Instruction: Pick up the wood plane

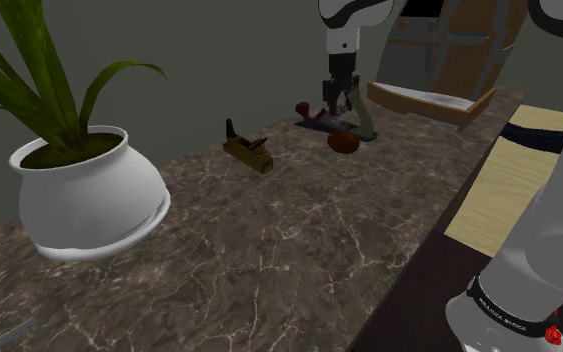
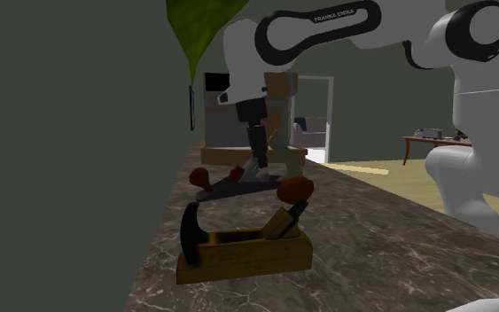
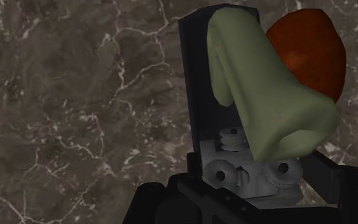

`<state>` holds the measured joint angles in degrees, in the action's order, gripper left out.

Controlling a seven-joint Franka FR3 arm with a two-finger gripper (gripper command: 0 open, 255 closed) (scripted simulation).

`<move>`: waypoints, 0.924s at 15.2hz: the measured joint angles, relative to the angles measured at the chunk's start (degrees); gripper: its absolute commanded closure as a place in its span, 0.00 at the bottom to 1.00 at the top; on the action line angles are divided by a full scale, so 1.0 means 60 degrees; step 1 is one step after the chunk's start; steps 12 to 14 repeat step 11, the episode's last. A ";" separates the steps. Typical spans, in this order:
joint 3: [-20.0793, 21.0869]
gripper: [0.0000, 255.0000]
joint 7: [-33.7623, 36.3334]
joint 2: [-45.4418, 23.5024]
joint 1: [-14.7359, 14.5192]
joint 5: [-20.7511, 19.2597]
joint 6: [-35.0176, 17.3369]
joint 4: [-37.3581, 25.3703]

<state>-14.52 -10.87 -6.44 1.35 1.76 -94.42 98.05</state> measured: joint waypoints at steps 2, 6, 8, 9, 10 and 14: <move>-0.0006 1.00 -0.0009 -0.0015 0.0009 0.0000 0.0257 -0.0269; -0.0004 1.00 0.0010 -0.0043 0.0009 0.0007 0.0784 -0.0824; -0.0006 1.00 0.0014 -0.0049 0.0012 0.0008 0.1038 -0.1085; -0.0008 1.00 0.0012 -0.0038 0.0015 0.0004 0.1174 -0.1209; -0.0013 1.00 0.0004 -0.0062 0.0023 0.0010 0.1317 -0.1377; -0.0019 1.00 -0.0007 -0.0079 0.0031 0.0013 0.1401 -0.1477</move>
